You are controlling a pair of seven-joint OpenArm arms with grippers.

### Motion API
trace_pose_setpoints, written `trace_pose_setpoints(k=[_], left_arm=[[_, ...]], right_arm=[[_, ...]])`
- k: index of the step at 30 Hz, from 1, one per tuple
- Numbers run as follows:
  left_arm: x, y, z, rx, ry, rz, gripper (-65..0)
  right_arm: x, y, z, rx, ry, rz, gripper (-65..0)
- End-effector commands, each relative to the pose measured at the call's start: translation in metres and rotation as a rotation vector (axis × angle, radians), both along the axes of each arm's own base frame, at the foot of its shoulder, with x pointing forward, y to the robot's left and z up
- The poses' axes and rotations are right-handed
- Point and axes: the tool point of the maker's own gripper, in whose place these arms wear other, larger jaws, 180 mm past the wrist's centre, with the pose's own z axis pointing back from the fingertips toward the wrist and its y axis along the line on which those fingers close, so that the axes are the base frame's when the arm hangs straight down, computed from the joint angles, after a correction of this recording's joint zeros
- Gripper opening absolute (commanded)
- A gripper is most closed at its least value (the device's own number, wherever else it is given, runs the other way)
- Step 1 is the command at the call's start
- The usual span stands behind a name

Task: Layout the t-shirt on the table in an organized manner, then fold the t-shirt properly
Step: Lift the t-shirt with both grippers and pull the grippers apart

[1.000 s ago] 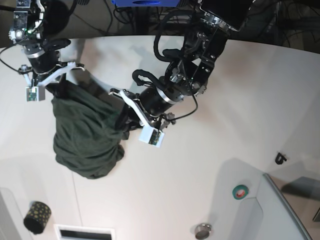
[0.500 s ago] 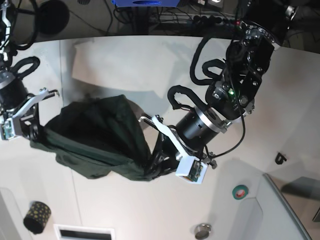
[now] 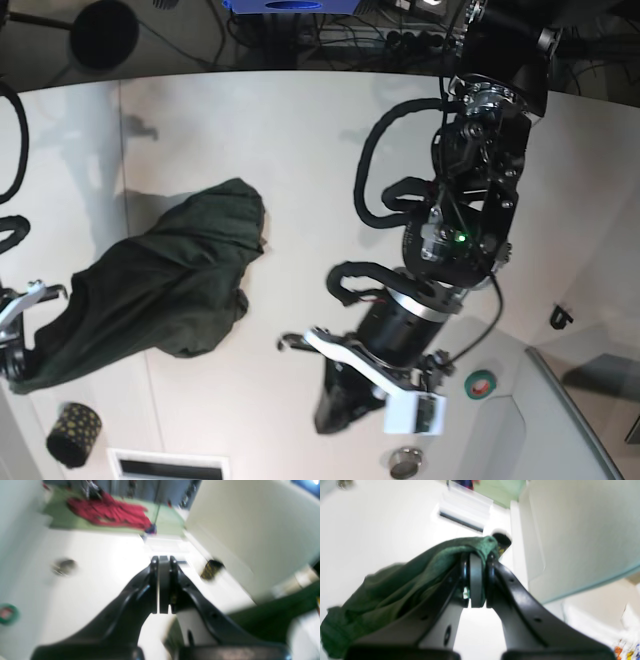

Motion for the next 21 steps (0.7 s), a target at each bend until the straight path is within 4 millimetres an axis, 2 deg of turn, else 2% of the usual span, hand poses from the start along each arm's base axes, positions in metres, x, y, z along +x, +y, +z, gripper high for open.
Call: trace_pose_setpoints(k=[1,5,11,12,17,18,21], left_arm=[[-0.006,-0.018,0.001,-0.001,-0.002,-0.055,-65.0],[-0.039,-0.056,-0.058,0.056,0.16,-0.172,-65.0],[-0.062,-0.096,-0.107,0.075,0.298,-0.26,-65.0],[-0.066,-0.103,-0.117,0.077,0.326,-0.27,-65.0],[-0.091,-0.124,-0.194,0.08,0.545,-0.252,-65.0],[-0.097,-0.13,-0.213,0.073,0.596,-0.247,-63.2],[-0.107,-0.138,-0.247,0.015,0.694,-0.217,-49.2]], right_arm=[[-0.003,0.001,-0.003,0.014,0.002,-0.001,-64.2],[-0.024,0.009,-0.054,0.095,0.125,-0.03,-64.2],[-0.041,0.014,-0.097,0.179,0.193,-0.055,-64.2],[-0.043,0.015,-0.101,0.183,0.197,-0.054,-64.2],[-0.048,0.011,-0.108,0.185,0.21,-0.063,-64.2],[-0.049,0.011,-0.109,0.183,0.213,-0.063,-64.2],[-0.05,0.011,-0.108,0.183,0.212,-0.062,-64.2]])
